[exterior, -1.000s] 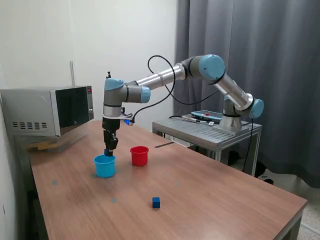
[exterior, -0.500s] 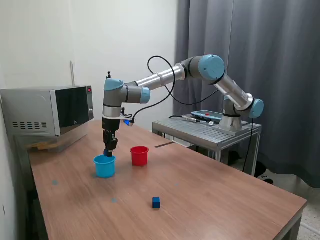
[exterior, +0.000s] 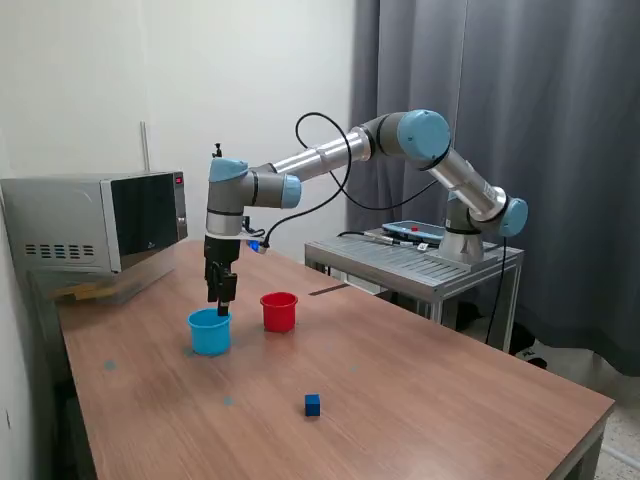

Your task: Place red objects in the red bin, and blue objects in the blue bin.

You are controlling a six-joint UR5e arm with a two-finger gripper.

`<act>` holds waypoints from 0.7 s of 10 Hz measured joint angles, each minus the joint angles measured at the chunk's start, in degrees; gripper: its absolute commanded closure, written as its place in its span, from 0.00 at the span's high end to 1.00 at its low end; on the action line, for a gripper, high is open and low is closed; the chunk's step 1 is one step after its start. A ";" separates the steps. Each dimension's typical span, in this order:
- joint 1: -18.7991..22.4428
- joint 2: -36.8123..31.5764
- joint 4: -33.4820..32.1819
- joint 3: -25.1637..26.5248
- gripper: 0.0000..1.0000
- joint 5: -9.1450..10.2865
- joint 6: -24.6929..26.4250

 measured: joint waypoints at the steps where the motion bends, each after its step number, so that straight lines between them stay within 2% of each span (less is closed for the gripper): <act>1: 0.08 0.00 -0.05 0.10 1.00 0.00 0.00; 3: 1.18 -0.12 -0.04 0.25 1.00 -0.12 0.24; 5: 4.73 -1.14 0.01 1.53 1.00 -0.54 2.81; 7: 10.32 -3.46 -0.03 4.53 1.00 -1.34 11.64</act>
